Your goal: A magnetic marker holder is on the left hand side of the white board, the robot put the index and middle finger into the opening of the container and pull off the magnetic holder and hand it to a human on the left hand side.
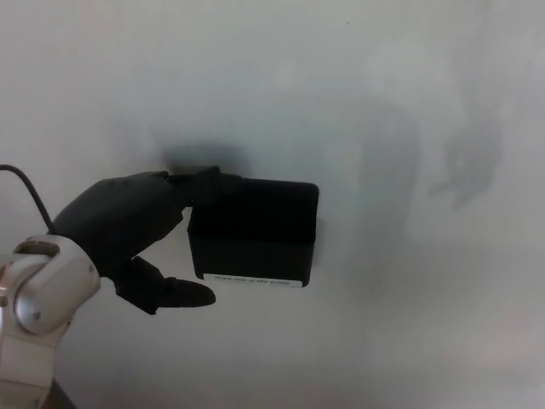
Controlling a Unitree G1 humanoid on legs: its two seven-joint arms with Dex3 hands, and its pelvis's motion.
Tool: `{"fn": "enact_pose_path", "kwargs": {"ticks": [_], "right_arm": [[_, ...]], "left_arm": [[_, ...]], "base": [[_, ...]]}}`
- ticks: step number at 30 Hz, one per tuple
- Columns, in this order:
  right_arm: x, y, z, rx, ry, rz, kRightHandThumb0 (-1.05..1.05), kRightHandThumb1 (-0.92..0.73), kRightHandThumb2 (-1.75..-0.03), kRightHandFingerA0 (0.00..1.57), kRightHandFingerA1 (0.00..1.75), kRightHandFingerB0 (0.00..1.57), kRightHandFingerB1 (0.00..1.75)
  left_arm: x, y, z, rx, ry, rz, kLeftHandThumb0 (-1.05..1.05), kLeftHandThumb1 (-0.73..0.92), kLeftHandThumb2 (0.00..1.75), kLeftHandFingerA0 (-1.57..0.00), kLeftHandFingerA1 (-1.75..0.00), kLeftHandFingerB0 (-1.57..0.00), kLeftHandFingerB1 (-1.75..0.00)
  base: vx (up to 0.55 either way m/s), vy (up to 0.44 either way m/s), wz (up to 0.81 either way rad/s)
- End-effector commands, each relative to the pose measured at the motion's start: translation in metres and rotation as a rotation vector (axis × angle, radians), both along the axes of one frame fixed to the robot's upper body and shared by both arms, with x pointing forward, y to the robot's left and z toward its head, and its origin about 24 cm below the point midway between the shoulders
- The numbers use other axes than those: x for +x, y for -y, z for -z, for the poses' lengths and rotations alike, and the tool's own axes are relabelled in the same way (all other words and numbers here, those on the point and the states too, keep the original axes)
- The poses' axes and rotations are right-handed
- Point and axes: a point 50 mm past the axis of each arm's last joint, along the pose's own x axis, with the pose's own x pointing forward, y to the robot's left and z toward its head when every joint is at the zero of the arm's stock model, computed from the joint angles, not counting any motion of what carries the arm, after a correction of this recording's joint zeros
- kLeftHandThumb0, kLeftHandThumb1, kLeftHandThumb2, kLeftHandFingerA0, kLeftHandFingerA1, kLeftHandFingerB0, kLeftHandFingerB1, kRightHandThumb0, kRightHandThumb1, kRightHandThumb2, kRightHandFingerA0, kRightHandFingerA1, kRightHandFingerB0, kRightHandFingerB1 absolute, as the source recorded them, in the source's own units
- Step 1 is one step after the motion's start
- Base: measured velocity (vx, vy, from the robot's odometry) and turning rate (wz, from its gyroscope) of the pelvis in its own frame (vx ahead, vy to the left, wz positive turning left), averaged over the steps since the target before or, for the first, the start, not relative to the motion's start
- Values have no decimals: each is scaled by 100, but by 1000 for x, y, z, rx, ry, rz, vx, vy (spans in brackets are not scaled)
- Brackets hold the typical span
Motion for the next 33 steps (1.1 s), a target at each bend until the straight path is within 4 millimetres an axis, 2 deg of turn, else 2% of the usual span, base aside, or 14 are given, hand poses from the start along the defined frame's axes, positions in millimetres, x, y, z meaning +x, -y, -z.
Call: {"fn": "enact_pose_path", "kwargs": {"ticks": [1,2,3,6,7,8,13,14,17,20,21,30,32,33], "right_arm": [[-3,5,-2,-26,-5,-8,-60,-65,-60,77,54,51,37],[-3,5,-2,-26,-5,-8,-60,-65,-60,77,54,51,37],[-2,6,-2,-27,-2,-11,-58,-66,-61,79,56,51,37],[-1,6,-2,-27,-1,-13,-58,-66,-61,79,56,51,37],[-1,5,-2,-20,2,-9,-60,-65,-60,79,55,54,37],[-1,5,-2,-18,4,-8,-57,-66,-60,76,54,52,37],[-1,5,-2,-18,4,-4,-56,-65,-60,79,55,55,38],[-1,5,-2,-15,8,0,-56,-66,-60,80,57,54,38],[-1,4,-2,-10,12,2,-59,-64,-60,79,55,55,38],[-1,3,-2,-8,9,7,-59,-64,-60,79,55,55,38],[-1,4,-2,-15,9,0,-54,-66,-60,79,56,54,38],[0,5,-3,-17,12,-4,-57,-66,-61,79,55,54,37],[0,4,-3,-24,12,-13,-57,-66,-61,79,55,54,37],[0,5,-2,-26,5,-8,-57,-65,-60,81,55,55,38]], "left_arm": [[4,3,1,-17,-24,-4,-35,22,87,-7,-50,-6,-48],[4,3,1,-17,-24,-4,-35,22,87,-7,-50,-6,-48],[5,8,4,-20,-26,2,-76,56,58,-24,-33,-22,-29],[5,10,6,-21,-28,4,-76,56,58,-24,-33,-22,-29],[5,14,7,-36,-35,9,-33,22,86,-9,-51,-8,-49],[5,16,8,-41,-38,12,-72,54,57,-25,-32,-23,-29],[4,17,8,-40,-42,15,-73,54,58,-24,-32,-22,-29],[4,19,10,-44,-51,20,-33,22,87,-8,-51,-7,-49],[5,19,12,-44,-62,20,-73,54,57,-24,-32,-21,-29],[6,18,13,-39,-66,19,-73,54,57,-24,-32,-21,-29],[6,17,14,-40,-72,16,-33,22,87,-8,-50,-7,-49],[14,9,22,-31,-112,-30,-33,21,86,-9,-51,-8,-49],[15,8,23,-32,-116,-39,-33,21,86,-9,-51,-8,-49],[17,7,24,-27,-121,-47,-71,52,57,-26,-33,-22,-29]], "base": [[0,0,0],[0,0,0],[0,0,0],[0,0,0],[0,0,0],[0,0,0],[0,0,0],[0,0,0],[0,0,0],[0,0,0],[0,0,0],[0,0,0],[0,0,0],[0,0,0]]}}
